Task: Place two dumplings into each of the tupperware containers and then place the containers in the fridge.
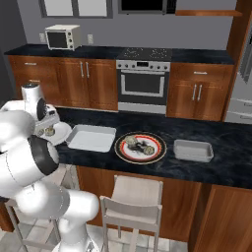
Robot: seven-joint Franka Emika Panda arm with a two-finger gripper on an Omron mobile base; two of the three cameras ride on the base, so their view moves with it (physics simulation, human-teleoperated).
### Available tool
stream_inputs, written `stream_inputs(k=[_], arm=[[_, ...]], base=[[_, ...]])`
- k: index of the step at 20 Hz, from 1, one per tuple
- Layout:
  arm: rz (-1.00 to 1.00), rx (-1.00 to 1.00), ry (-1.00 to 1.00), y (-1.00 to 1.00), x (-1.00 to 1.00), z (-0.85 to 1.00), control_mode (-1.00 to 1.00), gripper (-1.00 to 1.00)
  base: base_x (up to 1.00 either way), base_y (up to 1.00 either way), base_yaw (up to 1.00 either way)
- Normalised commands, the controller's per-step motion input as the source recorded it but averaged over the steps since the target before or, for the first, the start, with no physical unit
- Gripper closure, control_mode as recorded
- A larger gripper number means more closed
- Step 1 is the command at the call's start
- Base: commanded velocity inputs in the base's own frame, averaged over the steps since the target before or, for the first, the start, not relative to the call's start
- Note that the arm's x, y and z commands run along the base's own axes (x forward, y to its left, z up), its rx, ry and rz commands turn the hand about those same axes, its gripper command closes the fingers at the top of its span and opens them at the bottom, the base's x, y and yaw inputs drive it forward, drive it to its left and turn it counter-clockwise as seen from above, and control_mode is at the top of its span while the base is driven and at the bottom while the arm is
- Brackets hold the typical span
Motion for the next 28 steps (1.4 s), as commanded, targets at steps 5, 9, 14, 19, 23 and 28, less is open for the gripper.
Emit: stream_inputs(k=[5, 9, 14, 19, 23, 28], arm=[[0.14, 0.0, 0.0, 0.47, 0.72, -0.49, -1.0, -1.0], [0.11, 0.0, 0.08, 0.38, 0.81, -0.42, -1.0, -1.0], [0.09, 0.0, 0.12, 0.29, 0.84, -0.33, -1.0, -1.0], [0.05, 0.0, 0.07, 0.33, 0.76, -0.3, -1.0, -1.0], [0.03, 0.0, 0.0, 0.46, 0.59, -0.46, -1.0, -1.0], [0.0, 0.0, -0.02, 0.07, 0.54, -0.29, -1.0, -1.0]], base=[[0.0, 0.0, 0.0], [0.0, 0.0, 0.0], [0.0, 0.0, 0.0], [0.0, 0.0, 0.0], [0.0, 0.0, 0.0], [0.0, 0.0, 0.0]])
